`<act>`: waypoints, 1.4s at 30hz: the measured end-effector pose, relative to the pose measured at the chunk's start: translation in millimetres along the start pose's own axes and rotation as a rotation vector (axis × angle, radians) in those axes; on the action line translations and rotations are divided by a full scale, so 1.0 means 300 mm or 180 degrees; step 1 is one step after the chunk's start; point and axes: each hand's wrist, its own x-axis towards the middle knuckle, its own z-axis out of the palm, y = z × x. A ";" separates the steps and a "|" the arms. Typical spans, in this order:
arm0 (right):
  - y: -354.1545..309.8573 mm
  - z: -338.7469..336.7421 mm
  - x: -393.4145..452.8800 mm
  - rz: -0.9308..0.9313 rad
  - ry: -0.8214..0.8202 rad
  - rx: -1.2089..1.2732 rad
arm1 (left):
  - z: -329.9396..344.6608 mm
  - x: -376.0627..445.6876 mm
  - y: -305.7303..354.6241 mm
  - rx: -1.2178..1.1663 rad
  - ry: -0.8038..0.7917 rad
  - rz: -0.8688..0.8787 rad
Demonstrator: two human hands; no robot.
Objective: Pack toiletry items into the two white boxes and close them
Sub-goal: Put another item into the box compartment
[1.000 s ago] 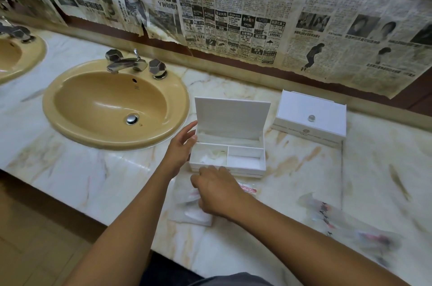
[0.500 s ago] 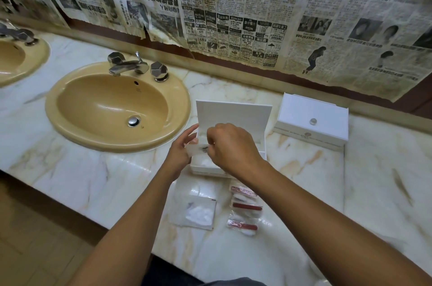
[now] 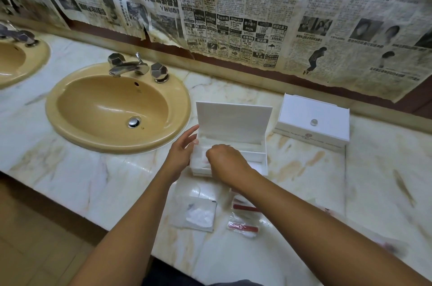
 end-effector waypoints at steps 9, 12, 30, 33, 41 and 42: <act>-0.016 -0.005 0.060 0.0449 -0.0759 0.0462 | 0.001 -0.006 0.004 -0.0009 0.0001 -0.0111; -0.018 -0.012 0.062 0.0468 -0.0868 0.0468 | 0.006 -0.012 0.011 -0.0013 -0.0002 -0.0125; -0.048 0.054 0.022 0.0178 -0.0329 0.0132 | 0.001 -0.010 0.008 0.0133 -0.0023 -0.0039; -0.054 0.057 0.010 0.0234 -0.0517 0.0198 | 0.008 -0.018 0.016 0.0156 -0.0013 -0.0020; -0.049 0.059 -0.007 0.0118 -0.0250 0.0230 | 0.012 -0.022 0.022 0.0144 0.0026 -0.0003; -0.054 0.057 -0.017 0.0019 0.0027 0.0233 | 0.011 -0.020 0.020 0.0152 0.0034 -0.0010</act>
